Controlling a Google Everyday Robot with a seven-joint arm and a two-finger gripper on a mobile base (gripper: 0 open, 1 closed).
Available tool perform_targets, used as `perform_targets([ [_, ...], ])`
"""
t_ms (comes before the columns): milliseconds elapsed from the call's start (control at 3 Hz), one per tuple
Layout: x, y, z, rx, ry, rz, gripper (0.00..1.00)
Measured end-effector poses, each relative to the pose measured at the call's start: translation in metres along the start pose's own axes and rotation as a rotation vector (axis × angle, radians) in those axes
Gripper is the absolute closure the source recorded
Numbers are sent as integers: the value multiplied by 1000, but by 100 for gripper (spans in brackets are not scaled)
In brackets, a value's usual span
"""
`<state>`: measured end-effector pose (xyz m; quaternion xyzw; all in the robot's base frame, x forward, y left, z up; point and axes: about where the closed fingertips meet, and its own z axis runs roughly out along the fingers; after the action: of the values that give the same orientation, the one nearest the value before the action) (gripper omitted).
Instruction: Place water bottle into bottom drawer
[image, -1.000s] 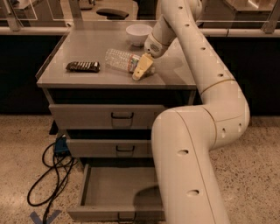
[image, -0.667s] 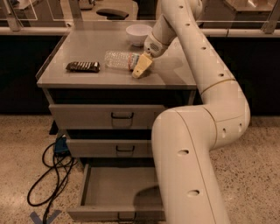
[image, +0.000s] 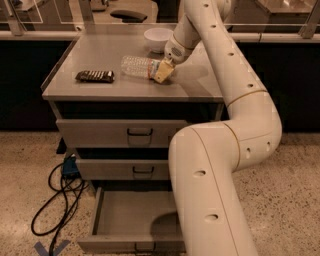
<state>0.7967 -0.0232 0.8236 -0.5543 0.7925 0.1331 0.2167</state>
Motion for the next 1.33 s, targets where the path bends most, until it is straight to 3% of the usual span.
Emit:
perform_targets([
  [333,8,3,-35,31,0,28,100],
  [667,25,12,-112,118,-65,74,100],
  [1000,53,36,-200,234,-159,157,100],
  [1333,72,100,-270,288,-188,209,100],
])
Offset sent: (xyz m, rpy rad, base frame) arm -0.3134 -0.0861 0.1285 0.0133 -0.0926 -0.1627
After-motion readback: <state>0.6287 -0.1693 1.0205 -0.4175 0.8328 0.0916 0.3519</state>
